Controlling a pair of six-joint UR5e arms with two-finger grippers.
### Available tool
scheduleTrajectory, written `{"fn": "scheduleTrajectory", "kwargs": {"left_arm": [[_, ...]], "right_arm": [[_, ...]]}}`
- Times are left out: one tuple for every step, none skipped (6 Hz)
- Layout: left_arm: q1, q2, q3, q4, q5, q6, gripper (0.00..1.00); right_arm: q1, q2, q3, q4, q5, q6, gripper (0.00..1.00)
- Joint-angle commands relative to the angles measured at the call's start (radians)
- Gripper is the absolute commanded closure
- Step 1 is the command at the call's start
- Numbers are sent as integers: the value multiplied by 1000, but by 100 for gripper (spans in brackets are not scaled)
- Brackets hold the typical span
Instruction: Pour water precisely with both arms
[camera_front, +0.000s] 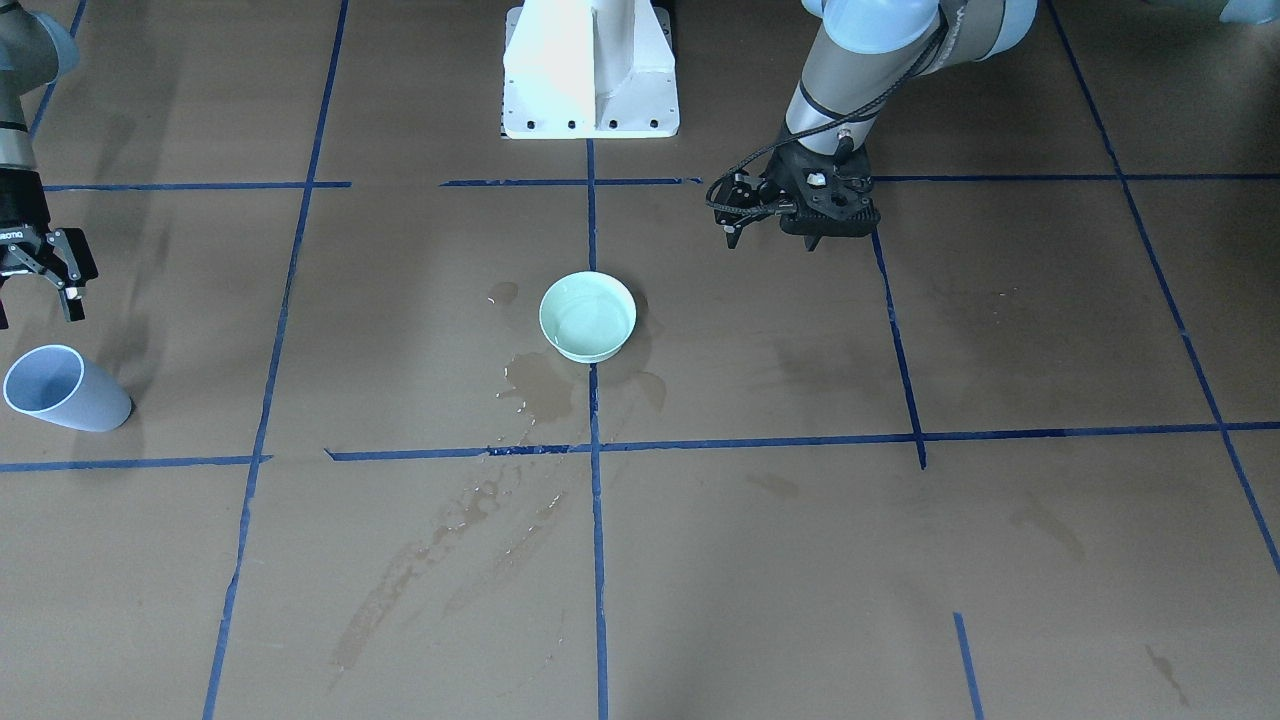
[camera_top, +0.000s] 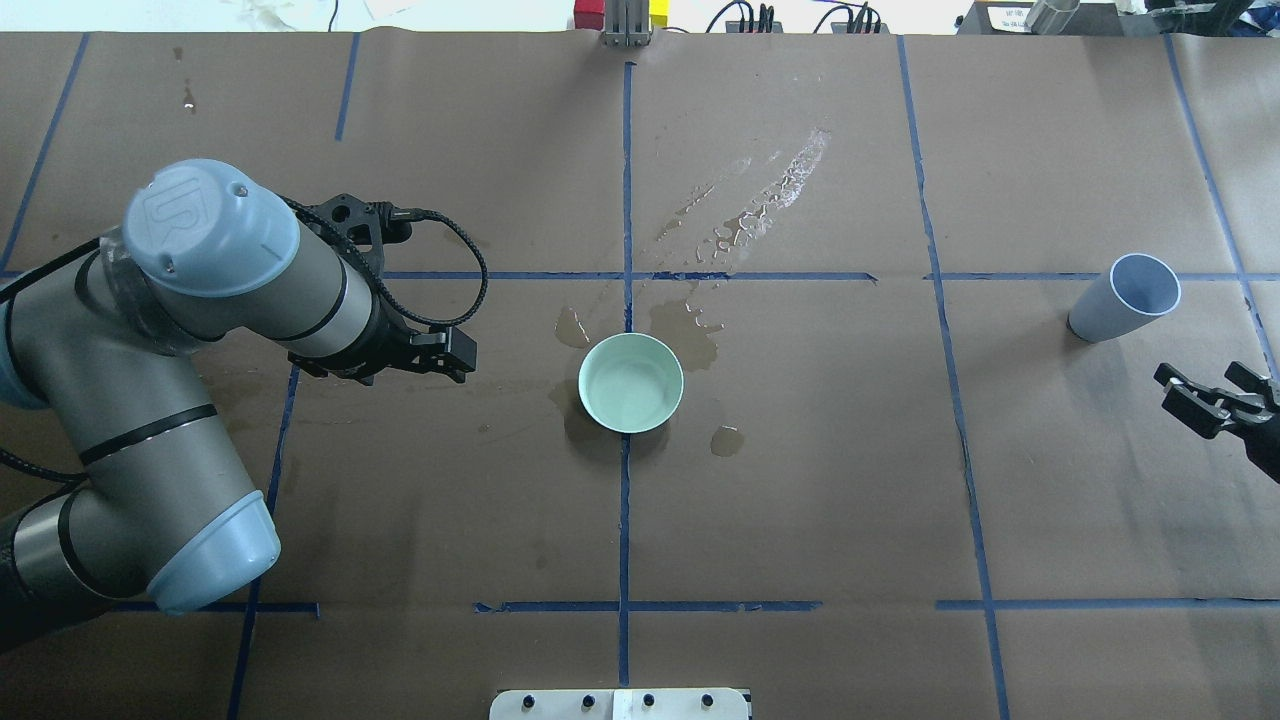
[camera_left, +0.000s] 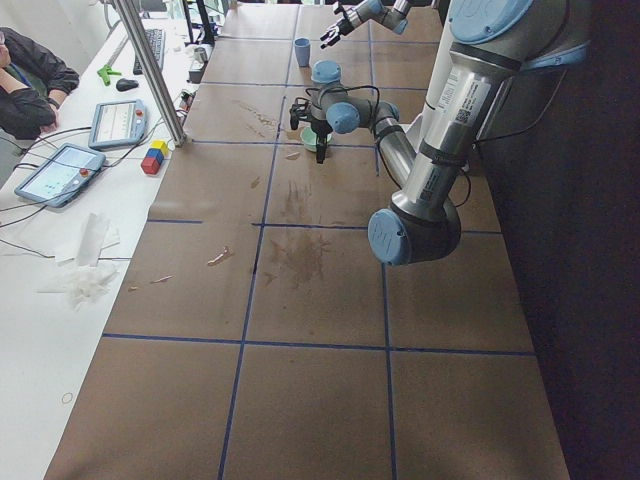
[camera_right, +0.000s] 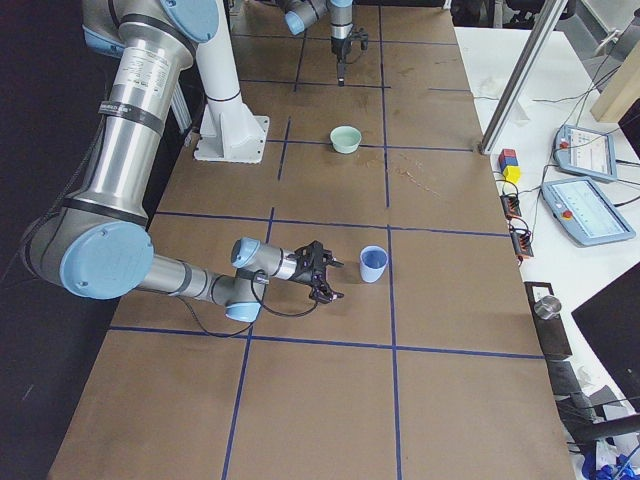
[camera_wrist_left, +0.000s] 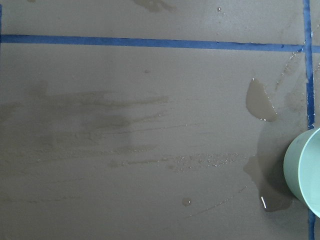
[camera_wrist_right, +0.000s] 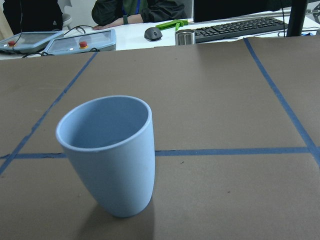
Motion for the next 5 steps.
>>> {"fn": "scheduleTrajectory", "kwargs": {"left_arm": [[2, -4, 0, 0, 2, -18, 0], [3, -4, 2, 0, 3, -29, 0], [7, -5, 2, 0, 3, -30, 0], [8, -6, 5, 0, 3, -30, 0], [8, -10, 8, 0, 3, -29, 0]], "right_arm": [[79, -18, -3, 27, 142, -80, 0], [232, -13, -4, 27, 326, -166, 0], [352, -12, -4, 22, 462, -224, 0], [508, -7, -6, -2, 647, -269, 0], [646, -5, -3, -36, 799, -333, 0]]}}
